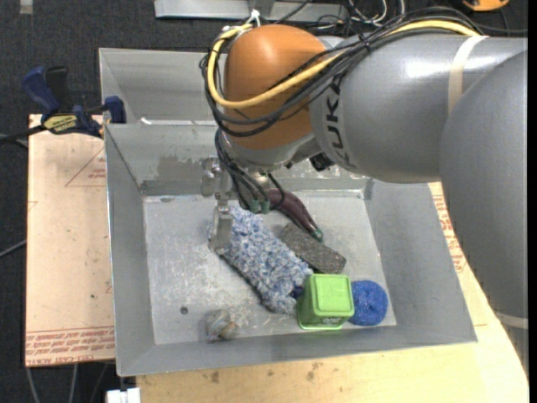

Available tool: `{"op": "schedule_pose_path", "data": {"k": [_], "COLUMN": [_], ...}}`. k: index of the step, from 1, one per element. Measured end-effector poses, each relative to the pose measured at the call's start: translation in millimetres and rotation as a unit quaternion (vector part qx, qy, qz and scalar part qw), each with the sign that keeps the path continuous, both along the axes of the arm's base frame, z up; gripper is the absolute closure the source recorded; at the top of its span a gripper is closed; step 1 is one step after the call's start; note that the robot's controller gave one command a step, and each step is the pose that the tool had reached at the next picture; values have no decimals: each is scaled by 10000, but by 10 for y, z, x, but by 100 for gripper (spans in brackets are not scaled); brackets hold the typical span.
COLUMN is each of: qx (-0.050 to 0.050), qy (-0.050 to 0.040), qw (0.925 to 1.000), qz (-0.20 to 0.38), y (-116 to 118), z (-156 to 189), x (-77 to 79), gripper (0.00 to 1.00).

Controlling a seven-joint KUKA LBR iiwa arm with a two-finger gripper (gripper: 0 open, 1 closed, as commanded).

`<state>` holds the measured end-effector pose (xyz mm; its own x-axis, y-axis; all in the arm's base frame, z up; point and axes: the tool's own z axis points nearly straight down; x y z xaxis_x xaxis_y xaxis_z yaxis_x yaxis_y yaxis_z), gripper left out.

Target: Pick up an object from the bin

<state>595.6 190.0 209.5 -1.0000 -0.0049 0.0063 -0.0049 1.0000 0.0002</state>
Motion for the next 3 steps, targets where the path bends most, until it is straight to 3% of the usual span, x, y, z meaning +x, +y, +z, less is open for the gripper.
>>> {"op": "schedule_pose_path", "data": {"k": [1,2,3], "qx": [7,15,-3], "qy": [-37,-39,-58], "qw": [10000,10000,9999], "qz": [-18,-38,151], "y": [-11,-515,-776], "z": [53,-15,-463], "x": [13,116,159], "gripper": [0,0,0]}}
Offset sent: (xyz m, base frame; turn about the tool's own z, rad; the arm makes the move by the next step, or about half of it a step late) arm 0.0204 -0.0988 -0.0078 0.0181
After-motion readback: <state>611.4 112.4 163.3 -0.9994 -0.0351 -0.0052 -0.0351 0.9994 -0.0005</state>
